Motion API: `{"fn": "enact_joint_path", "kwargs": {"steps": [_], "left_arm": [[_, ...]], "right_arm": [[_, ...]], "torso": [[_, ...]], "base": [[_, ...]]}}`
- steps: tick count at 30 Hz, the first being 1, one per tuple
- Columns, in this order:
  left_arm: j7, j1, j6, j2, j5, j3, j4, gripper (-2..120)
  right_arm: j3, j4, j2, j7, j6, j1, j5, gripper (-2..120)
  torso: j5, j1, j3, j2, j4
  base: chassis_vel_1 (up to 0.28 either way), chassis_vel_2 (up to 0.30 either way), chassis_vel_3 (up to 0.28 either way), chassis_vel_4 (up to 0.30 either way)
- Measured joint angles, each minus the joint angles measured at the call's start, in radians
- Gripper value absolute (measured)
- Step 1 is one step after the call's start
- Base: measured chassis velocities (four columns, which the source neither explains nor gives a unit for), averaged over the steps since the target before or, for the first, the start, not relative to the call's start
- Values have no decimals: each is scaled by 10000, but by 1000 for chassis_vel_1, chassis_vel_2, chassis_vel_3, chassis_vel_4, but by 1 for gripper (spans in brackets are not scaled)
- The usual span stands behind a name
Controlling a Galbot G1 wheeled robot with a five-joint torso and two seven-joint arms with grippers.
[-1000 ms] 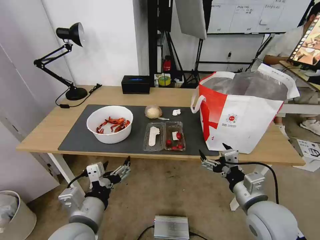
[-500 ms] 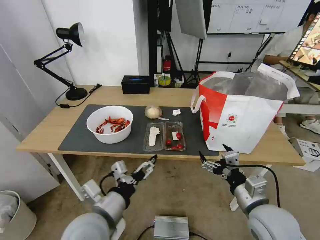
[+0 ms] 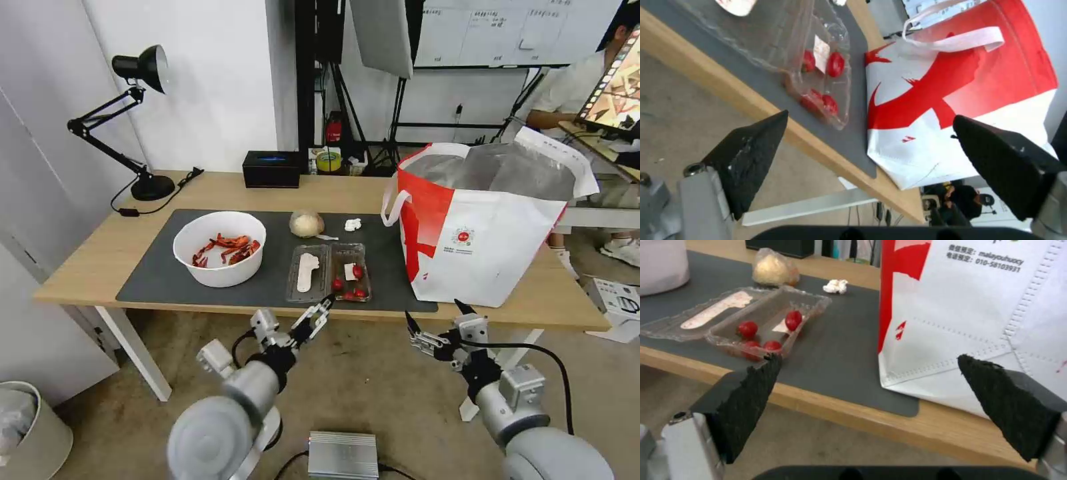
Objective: Pick up the trash from the table and place it into the takeout bag.
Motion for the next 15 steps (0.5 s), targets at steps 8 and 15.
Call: {"fn": "enact_joint_path", "kwargs": {"steps": [8, 15], "left_arm": [[-515, -998, -208, 11, -232, 323, 861, 100], [-984, -1538, -335, -51, -418, 477, 1368, 100]], "right_arm": [[99, 28, 140, 10, 74, -157, -111, 100], [99, 4, 228, 23, 126, -187, -200, 100]], "torso": [[0, 0, 0, 0, 1], [0, 0, 0, 0, 1]], "base": [[0, 0, 0, 0], [0, 0, 0, 0]]}}
